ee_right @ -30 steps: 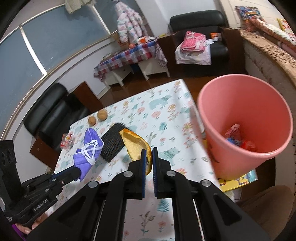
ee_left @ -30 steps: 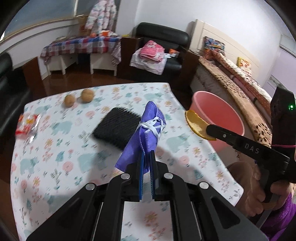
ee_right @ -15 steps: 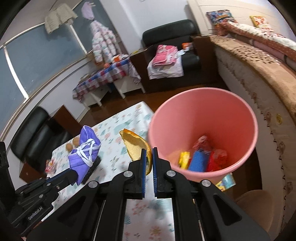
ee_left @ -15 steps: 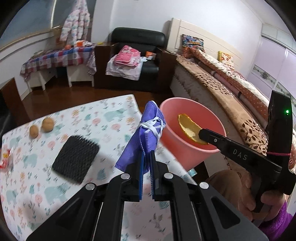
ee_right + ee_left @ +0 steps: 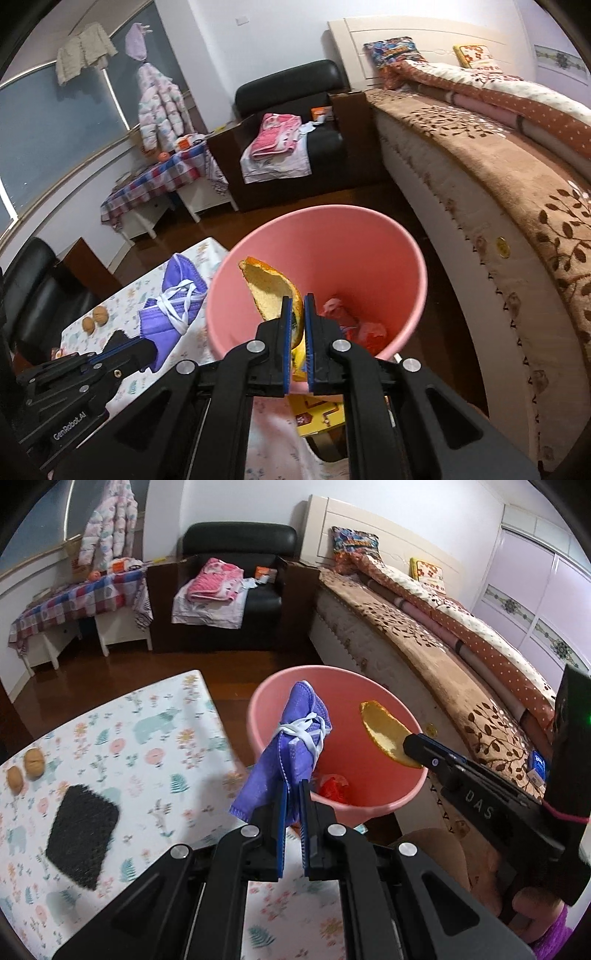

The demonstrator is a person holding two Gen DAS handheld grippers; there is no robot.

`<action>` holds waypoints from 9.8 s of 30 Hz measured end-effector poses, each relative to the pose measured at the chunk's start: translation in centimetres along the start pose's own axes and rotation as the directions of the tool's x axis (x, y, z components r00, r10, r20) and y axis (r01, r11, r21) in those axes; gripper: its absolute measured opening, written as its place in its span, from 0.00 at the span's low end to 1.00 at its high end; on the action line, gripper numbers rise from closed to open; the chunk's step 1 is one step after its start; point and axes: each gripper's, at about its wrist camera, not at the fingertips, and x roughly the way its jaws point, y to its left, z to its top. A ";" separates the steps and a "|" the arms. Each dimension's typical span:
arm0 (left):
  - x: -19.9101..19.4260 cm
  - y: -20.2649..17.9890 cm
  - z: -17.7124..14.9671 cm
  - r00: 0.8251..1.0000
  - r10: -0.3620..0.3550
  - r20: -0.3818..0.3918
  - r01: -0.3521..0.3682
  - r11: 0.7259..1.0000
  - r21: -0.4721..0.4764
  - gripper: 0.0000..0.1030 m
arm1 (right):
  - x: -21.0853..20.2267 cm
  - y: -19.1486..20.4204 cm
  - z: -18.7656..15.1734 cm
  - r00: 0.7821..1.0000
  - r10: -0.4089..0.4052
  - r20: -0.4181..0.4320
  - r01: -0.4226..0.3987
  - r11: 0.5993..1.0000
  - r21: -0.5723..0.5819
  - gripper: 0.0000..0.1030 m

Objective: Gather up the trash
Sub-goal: 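Carry the purple glove and orange peel over the pink bucket and open both tools, then move both open tools back over the table, then grasp the red-and-white snack bag with the left tool while the right tool grasps the black net, then carry the snack bag and black net over the pink bucket and open both tools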

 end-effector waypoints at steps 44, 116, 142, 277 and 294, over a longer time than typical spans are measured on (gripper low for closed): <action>1.1 0.1 0.6 0.999 0.000 0.033 0.002 0.999 -0.046 0.44 | 1.2 -1.0 -0.4 1.000 0.022 -0.021 -0.021 0.999 0.047 0.28; -15.5 27.1 -14.8 0.859 0.509 0.065 -0.444 0.802 -0.400 0.52 | 2.7 16.2 -8.3 0.951 0.166 -0.262 -0.234 0.939 -0.254 0.38; -11.7 40.3 -13.8 0.815 0.575 -0.067 -0.526 0.686 -0.502 0.50 | 4.5 18.3 -8.8 0.942 0.154 -0.299 -0.242 0.927 -0.287 0.38; -0.4 2.0 1.0 0.993 0.024 0.116 -0.022 1.000 -0.020 0.17 | 0.4 -0.3 -0.3 0.997 -0.076 -0.012 0.076 0.996 -0.051 0.11; 6.5 -0.2 2.4 0.998 0.067 0.013 -0.067 0.998 -0.011 0.17 | 2.6 -1.7 0.0 0.992 -0.122 -0.038 0.118 0.989 -0.084 0.11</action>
